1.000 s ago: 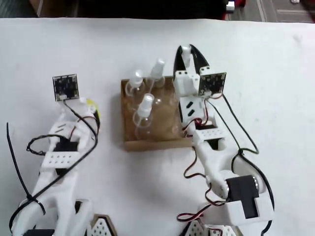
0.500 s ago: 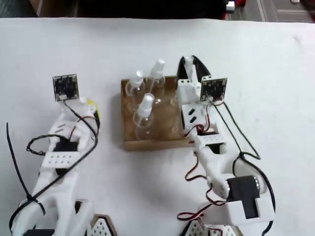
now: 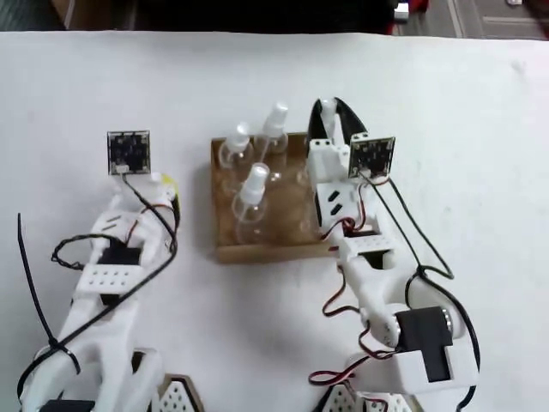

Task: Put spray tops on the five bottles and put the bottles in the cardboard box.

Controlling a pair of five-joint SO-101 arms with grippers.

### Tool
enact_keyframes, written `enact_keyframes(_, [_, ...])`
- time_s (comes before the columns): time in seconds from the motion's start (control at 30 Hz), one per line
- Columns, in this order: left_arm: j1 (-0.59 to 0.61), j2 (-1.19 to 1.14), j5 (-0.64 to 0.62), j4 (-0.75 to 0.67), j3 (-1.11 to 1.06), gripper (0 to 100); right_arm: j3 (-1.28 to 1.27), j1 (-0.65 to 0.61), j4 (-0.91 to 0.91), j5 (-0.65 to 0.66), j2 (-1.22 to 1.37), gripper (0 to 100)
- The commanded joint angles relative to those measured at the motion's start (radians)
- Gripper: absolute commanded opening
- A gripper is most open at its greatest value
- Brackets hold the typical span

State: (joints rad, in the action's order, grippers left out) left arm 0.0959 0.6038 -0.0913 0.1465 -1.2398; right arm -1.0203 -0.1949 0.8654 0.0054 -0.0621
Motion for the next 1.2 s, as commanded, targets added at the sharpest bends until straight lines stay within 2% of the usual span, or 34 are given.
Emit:
enact_keyframes(0.0, [-0.007,0.035,0.008,-0.023,0.008,2,0.0,0.007,0.015,0.0,-0.018,13.0])
enact_keyframes(0.1, [-0.007,0.035,0.008,-0.023,0.008,2,0.0,0.007,0.013,0.0,-0.012,18.6])
enact_keyframes(0.93, [-0.012,0.035,0.014,-0.023,0.012,2,-0.034,-0.042,0.015,0.002,-0.025,19.0])
enact_keyframes(1.17, [-0.012,0.035,0.014,-0.025,0.012,2,-0.146,-0.07,0.013,0.002,-0.185,19.0])
